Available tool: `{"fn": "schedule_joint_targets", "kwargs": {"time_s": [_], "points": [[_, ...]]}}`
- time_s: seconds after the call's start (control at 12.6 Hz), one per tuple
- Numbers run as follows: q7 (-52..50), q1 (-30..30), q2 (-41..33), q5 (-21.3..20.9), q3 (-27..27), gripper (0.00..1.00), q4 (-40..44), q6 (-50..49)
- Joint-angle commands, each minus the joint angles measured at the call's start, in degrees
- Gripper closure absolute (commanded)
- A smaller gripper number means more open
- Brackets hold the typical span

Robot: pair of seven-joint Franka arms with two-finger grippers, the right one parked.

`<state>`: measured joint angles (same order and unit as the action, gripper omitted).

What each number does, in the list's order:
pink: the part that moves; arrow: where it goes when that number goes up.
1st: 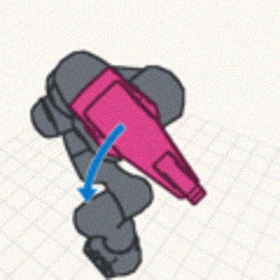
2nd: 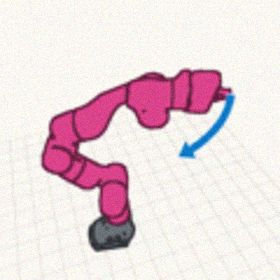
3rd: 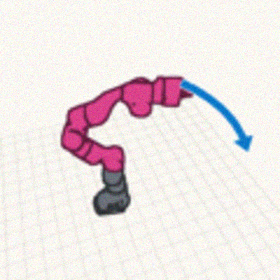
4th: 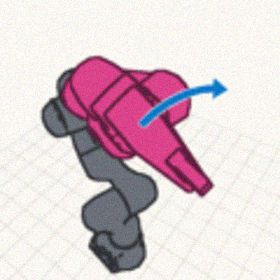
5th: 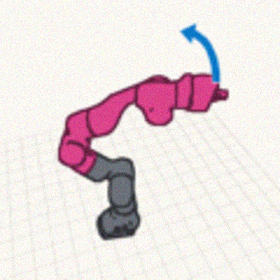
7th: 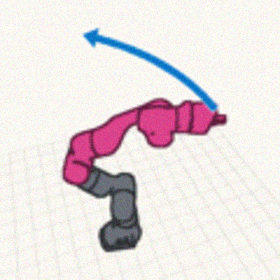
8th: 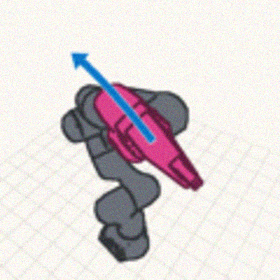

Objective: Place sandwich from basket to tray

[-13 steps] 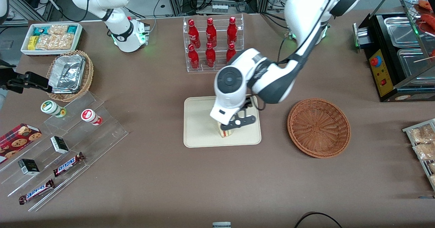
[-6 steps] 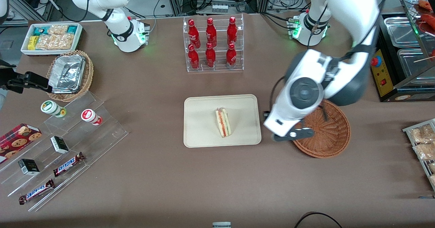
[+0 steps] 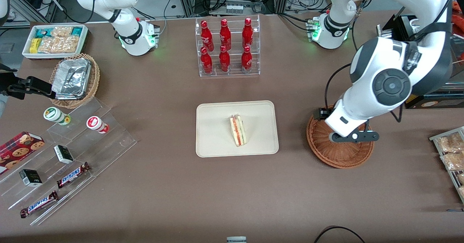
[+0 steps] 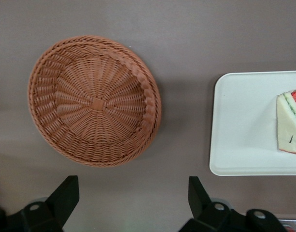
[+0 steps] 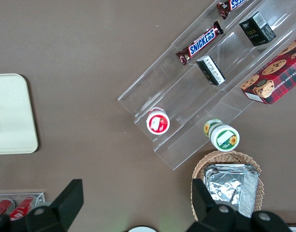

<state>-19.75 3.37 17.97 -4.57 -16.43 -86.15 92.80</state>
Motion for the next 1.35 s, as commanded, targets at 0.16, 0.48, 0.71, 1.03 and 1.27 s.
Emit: {"fn": "schedule_joint_targets", "kwargs": {"time_s": [0.16,0.48,0.71,1.03,1.27], "points": [[9.4,-5.1,-9.1,5.1,1.0,0.0,-8.6,1.6],[20.0,-4.3,-14.6,6.6,8.5,0.0,-9.6,-3.5],[25.5,-3.2,-17.4,6.4,12.7,0.0,-9.4,-6.7],[25.6,-3.1,-19.1,5.8,14.7,0.0,-7.3,-11.2],[25.6,-3.1,-19.4,6.0,16.2,0.0,-5.9,-12.0]]}}
